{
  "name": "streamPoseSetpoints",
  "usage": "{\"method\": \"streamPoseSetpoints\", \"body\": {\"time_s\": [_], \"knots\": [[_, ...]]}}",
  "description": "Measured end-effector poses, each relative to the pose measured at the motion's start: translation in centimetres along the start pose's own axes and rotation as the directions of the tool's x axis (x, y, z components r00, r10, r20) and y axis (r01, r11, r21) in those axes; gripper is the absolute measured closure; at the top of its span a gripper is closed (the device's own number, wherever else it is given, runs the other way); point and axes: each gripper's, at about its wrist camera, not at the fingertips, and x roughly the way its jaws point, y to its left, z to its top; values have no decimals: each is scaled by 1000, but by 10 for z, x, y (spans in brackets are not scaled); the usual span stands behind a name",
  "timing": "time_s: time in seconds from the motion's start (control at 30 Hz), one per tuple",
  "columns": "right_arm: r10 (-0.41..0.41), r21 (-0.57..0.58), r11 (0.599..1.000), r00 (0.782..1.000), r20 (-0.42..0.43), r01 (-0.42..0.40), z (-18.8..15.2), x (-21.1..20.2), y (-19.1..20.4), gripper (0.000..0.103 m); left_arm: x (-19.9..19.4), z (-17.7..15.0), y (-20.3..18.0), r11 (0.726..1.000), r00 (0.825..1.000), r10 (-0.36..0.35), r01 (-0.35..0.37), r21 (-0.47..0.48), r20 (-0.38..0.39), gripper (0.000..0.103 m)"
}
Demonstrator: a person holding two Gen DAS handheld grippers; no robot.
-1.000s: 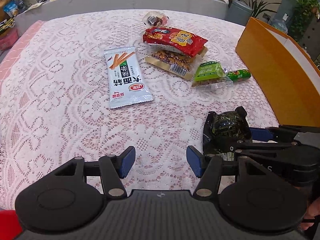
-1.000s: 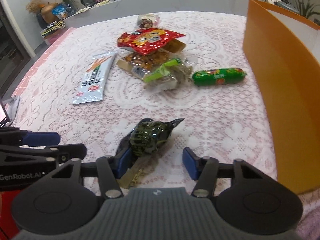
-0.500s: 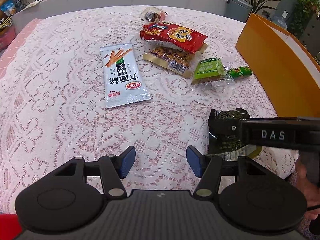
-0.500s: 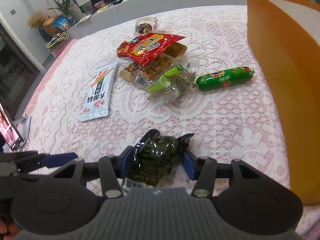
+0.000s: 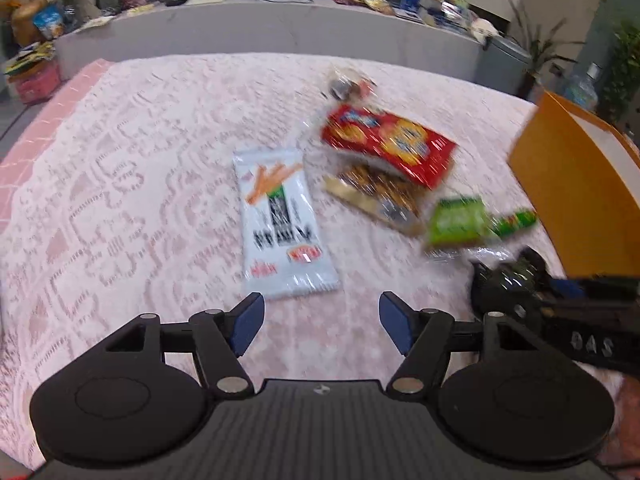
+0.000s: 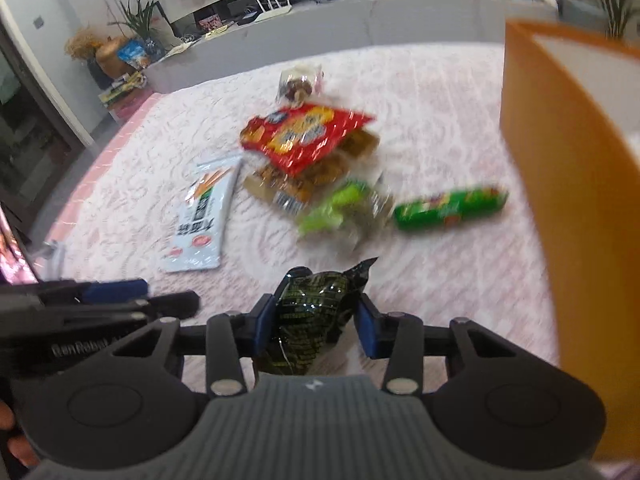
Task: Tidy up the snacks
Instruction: 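Grasp the white stick-snack packet with the left tool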
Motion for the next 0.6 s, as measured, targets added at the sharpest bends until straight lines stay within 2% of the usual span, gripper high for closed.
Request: {"method": "streamPoseSetpoints", "body": {"time_s": [0.1, 0.17, 0.4, 0.6], "knots": [[-7, 3, 1000, 1000, -24, 7, 10, 6, -5, 61, 6, 14, 4, 998, 998, 48, -46, -34, 47, 24], [-19, -10, 1000, 999, -38, 19, 14, 11, -5, 61, 12, 23, 8, 997, 997, 49, -45, -61, 64, 21], [-31, -20, 999, 997, -72, 29, 15, 24, -4, 61, 47, 40, 17, 992, 997, 58, -52, -118, 52, 19], [-18, -10, 1000, 996, -86, 17, 14, 30, -10, 60, 66, 42, 17, 990, 995, 93, -89, -107, 36, 20]]}}
